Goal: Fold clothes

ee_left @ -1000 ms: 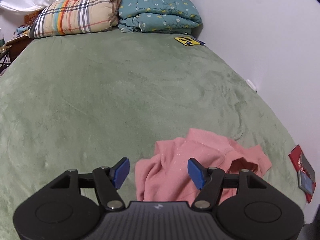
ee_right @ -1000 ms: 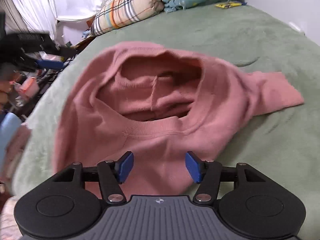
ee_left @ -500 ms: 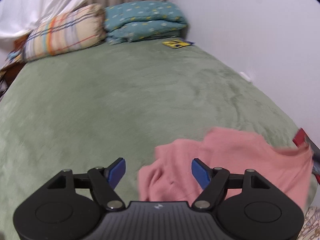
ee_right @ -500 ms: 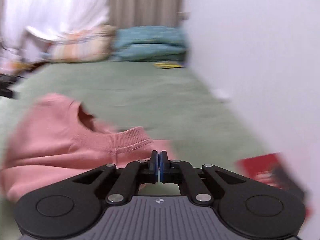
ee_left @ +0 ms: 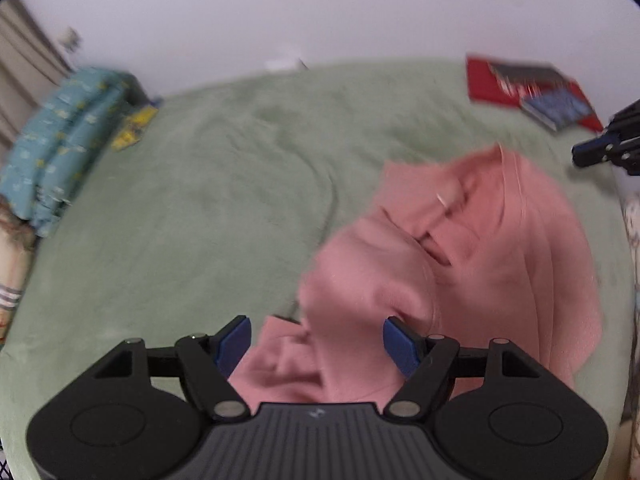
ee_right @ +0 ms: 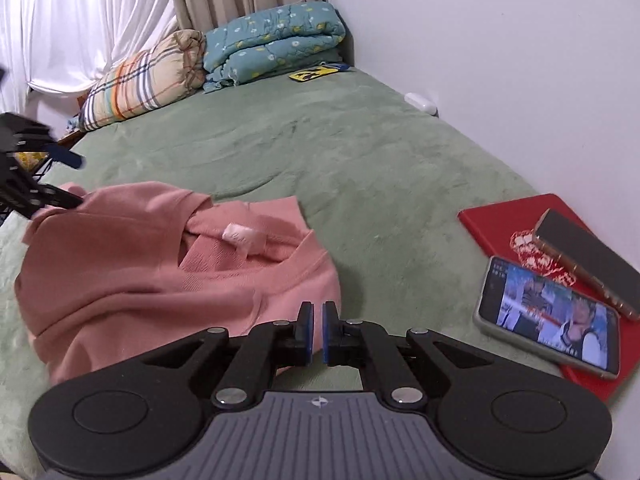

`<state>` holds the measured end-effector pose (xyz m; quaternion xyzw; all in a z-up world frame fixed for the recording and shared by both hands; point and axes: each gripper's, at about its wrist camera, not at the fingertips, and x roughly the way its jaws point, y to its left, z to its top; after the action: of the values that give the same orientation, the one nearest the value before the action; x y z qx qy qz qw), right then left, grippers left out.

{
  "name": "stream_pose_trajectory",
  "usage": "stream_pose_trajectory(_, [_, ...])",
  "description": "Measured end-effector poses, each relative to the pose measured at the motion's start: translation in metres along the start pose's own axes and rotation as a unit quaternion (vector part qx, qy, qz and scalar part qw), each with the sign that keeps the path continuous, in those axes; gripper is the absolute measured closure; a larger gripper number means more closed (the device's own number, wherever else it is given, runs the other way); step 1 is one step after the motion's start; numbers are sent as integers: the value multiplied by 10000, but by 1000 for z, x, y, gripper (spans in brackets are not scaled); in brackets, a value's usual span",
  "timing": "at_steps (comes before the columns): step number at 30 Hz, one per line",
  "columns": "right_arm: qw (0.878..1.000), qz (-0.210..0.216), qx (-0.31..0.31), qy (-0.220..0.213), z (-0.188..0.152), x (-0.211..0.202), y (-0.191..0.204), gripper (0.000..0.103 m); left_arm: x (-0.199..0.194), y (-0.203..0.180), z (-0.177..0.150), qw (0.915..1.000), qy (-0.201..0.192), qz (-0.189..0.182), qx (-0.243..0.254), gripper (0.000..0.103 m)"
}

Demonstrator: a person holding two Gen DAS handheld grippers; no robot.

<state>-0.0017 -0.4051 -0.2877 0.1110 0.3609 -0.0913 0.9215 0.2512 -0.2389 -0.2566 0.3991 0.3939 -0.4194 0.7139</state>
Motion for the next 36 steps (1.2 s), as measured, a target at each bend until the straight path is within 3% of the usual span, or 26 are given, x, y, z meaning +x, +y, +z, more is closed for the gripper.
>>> stream_pose_trajectory(4, [9999, 90, -55, 77, -5, 2, 6, 99, 29, 4, 3, 9965, 395, -578, -456, 32])
stream_pose_trajectory(6, [9999, 94, -24, 48, -4, 4, 4, 96, 36, 4, 1, 9956, 253, -574, -696, 42])
stream_pose_trajectory(7, [9999, 100, 14, 28, -3, 5, 1, 90, 35, 5, 1, 9950, 129, -534, -829, 65])
stream_pose_trajectory(8, [9999, 115, 95, 21, -1, 7, -4, 85, 32, 6, 1, 9944, 81, -434, -956, 95])
stream_pose_trajectory(9, [9998, 123, 154, 61, 0, 10, -8, 73, 29, 8, 1, 9936, 47, -326, -1082, 100])
stream_pose_trajectory(13, [9988, 166, 383, 244, 4, 31, -20, 57, 11, 19, -7, 9871, -358, 61, -1558, 101])
stream_pose_trajectory(16, [9967, 362, 488, 535, 7, 58, -26, 51, -19, 34, -21, 9722, -911, 282, -2138, 101])
stream_pose_trajectory(17, [9956, 435, 499, 662, 7, 69, -27, 51, -30, 39, -26, 9665, -1075, 418, -2295, 101])
stream_pose_trajectory(19, [9952, 510, 507, 671, 11, 79, -20, 89, -44, 45, -35, 9562, -1287, 676, -2540, 101])
stream_pose_trajectory(20, [9954, 535, 508, 616, 13, 81, -15, 99, -48, 47, -38, 9538, -1318, 798, -2580, 101])
stream_pose_trajectory(22, [9971, 486, 384, 436, 20, 79, -7, 99, -57, 51, -45, 9489, -1375, 1044, -2641, 101])
stream_pose_trajectory(23, [9994, 323, 44, 88, 31, 66, 11, 99, -65, 55, -50, 9436, -1448, 1160, -2741, 101])
stream_pose_trajectory(26, [9944, 31, -801, -686, 65, 26, 48, 99, -97, 72, -70, 9189, -1769, 1405, -3234, 101])
stream_pose_trajectory(28, [9836, -76, -1241, -1306, 95, -6, 73, 99, -138, 92, -91, 8894, -2194, 1642, -3659, 101])
stream_pose_trajectory(29, [9765, -109, -1426, -1609, 110, -22, 85, 99, -157, 98, -99, 8787, -2355, 1739, -3771, 101])
stream_pose_trajectory(32, [9567, 57, -1600, -2432, 160, -75, 121, 99, -229, 115, -127, 8397, -2921, 2077, -4080, 101])
stream_pose_trajectory(36, [9314, 427, -1523, -3277, 214, -140, 162, 99, -318, 121, -159, 7975, -3518, 2430, -4256, 103])
